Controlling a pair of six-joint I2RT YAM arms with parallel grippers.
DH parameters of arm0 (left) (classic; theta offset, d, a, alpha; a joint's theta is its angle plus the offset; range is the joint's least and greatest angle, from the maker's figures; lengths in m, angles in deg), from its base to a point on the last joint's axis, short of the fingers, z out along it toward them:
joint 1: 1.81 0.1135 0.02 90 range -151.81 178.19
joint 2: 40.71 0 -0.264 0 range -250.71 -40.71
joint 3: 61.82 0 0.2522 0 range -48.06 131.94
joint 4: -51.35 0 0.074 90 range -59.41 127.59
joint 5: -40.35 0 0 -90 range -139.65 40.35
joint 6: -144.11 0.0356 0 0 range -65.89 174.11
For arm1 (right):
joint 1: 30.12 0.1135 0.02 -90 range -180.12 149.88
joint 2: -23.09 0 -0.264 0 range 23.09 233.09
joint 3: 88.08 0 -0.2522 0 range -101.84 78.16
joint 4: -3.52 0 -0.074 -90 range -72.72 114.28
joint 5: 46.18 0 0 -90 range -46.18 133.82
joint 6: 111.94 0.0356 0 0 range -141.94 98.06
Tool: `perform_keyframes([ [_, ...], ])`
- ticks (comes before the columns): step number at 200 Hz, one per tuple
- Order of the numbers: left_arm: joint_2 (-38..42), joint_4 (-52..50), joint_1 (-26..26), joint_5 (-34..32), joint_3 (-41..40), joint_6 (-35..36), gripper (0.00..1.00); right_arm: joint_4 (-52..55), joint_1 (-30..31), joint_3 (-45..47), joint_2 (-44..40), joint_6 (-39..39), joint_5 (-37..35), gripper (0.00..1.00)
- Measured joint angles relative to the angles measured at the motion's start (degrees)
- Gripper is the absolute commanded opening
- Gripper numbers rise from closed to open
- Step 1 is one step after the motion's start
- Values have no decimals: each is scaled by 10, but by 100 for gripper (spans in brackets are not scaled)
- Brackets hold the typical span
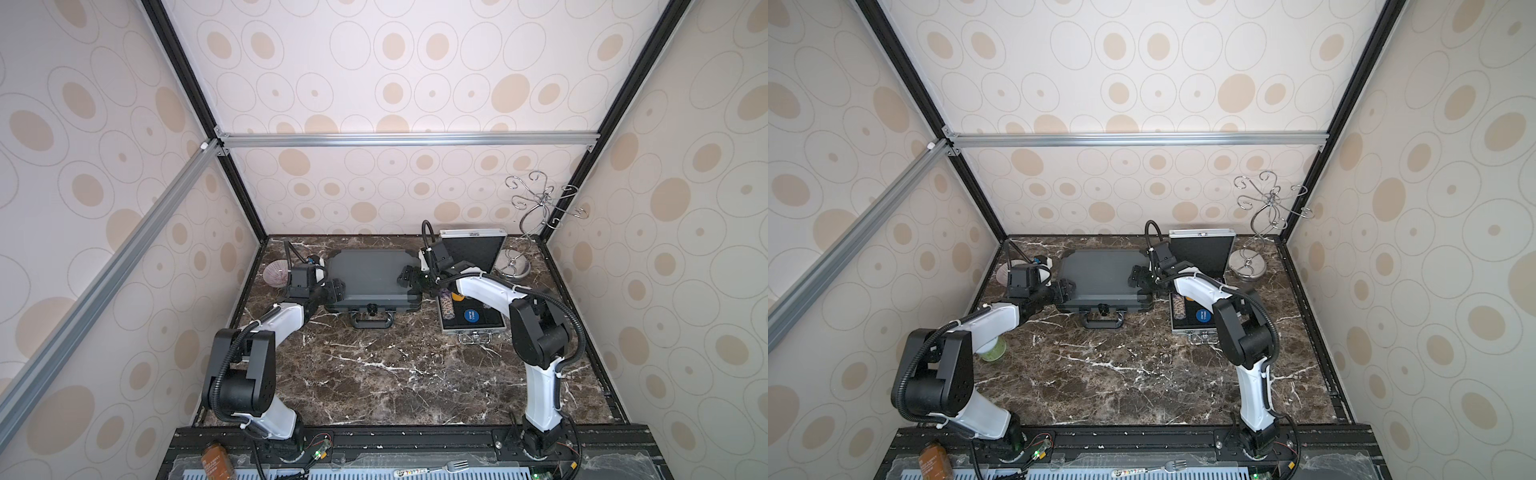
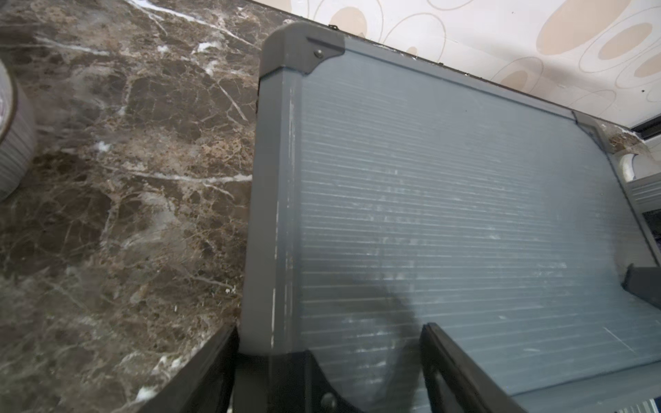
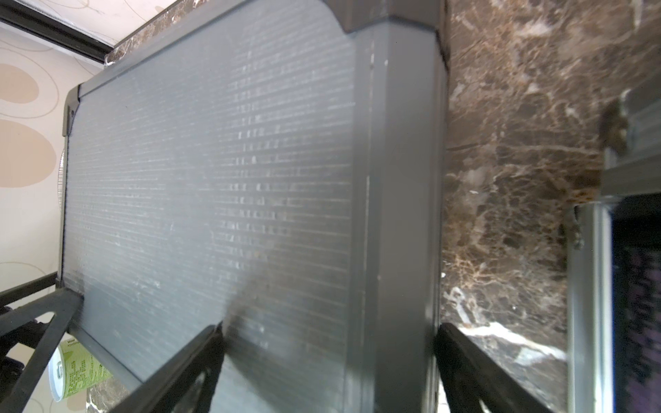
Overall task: Open the poker set cases
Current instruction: Adjust the poker set case at the center of the board, then pick up the poker set case from the center of the board.
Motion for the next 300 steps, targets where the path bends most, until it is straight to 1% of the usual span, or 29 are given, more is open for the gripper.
perform_keyframes([
  [46, 26, -32, -15, -21, -8, -9, 88, 0, 3, 0, 0, -20, -7, 99],
  [68, 39, -52, -23, -33, -10, -11, 94, 0, 5, 0, -1, -27, -11, 100],
  [77, 47, -60, -27, -38, -13, -11, 100, 0, 6, 0, -1, -29, -12, 99],
  [115, 89, -78, -38, -60, -29, -13, 100, 0, 10, 9, -11, -43, -24, 99],
  [142, 145, -74, -41, -85, -52, -17, 100, -1, 17, 31, -33, -50, -30, 99],
  [180, 238, -57, -61, -118, -94, -35, 100, -25, 24, 90, -94, -50, -47, 99],
  [223, 333, -37, -117, -145, -176, -78, 100, -66, 37, 176, -179, -42, -82, 100],
  [236, 355, -31, -133, -149, -207, -94, 100, -82, 47, 208, -204, -38, -93, 98],
  [261, 377, -16, -157, -154, -264, -122, 99, -110, 72, 268, -241, -29, -106, 93],
  [300, 365, 44, -175, -150, -337, -161, 99, -173, 111, 362, -260, 9, -116, 85],
])
